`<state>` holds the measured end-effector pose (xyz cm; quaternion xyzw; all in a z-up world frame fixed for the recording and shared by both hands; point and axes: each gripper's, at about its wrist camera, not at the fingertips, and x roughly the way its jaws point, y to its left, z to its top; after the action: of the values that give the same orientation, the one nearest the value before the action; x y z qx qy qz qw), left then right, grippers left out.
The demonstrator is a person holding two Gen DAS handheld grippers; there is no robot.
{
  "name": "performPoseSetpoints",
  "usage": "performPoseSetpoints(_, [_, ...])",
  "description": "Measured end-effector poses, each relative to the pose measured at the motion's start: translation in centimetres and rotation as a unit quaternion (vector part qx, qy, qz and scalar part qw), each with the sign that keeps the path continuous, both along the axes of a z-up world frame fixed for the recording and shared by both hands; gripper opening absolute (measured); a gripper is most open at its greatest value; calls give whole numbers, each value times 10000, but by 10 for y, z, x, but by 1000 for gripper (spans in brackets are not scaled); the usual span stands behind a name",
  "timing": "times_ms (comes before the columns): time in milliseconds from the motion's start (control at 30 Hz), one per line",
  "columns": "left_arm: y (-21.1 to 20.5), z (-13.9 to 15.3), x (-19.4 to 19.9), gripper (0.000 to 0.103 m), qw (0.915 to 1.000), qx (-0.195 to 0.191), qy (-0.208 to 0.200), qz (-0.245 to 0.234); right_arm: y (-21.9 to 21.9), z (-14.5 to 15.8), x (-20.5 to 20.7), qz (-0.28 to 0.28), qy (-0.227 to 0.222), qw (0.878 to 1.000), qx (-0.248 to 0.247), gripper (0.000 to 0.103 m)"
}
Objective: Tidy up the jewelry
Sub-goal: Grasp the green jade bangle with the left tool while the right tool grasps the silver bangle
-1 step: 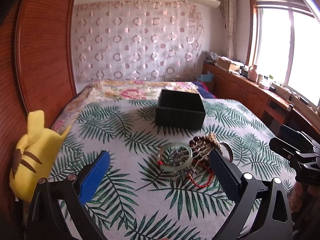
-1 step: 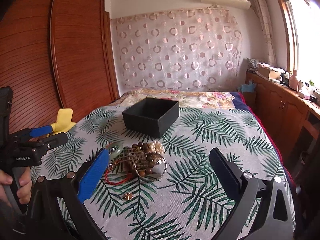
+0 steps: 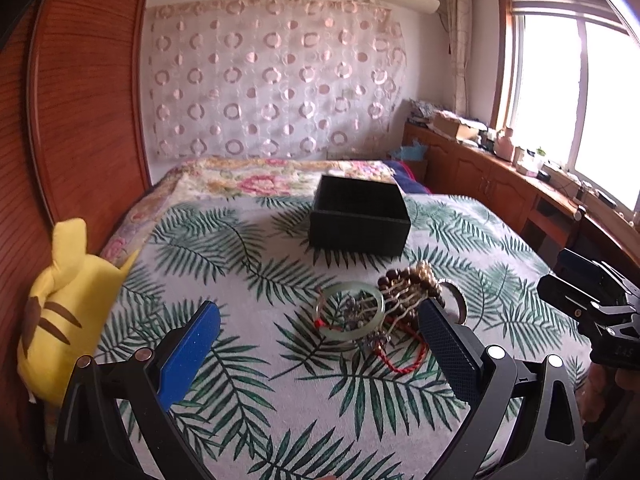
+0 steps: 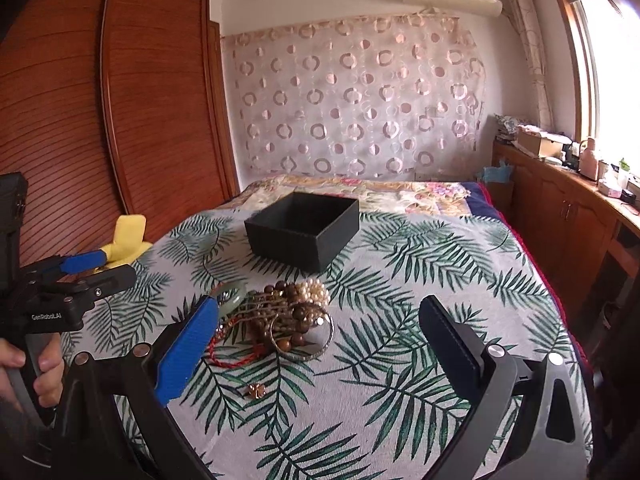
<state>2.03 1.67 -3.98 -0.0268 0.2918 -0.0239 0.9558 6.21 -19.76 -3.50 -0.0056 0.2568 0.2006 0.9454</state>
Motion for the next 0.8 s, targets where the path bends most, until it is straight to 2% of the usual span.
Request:
performPoseSetpoints(233, [-1, -22, 16, 96, 9990, -55, 317, -325, -7, -25, 11, 290, 344, 9990, -85, 92])
performPoseSetpoints(433, [-5, -39, 33, 96, 9969, -87, 594, -511, 0, -42, 19, 563, 592, 9964, -228, 89])
performPoseSetpoints(533, [-3, -45, 43, 95, 9953, -309, 709, -582, 3, -47, 22, 639, 682, 9952, -300, 89])
performPoseSetpoints(700, [0, -54, 62, 85, 9912, -555, 959, -719, 7, -54, 27, 711, 797, 9936, -367, 89])
performPoseSetpoints(800, [0, -60, 74, 84, 9886, -651, 1128, -751, 10, -55, 28, 736, 826, 9931, -400, 89])
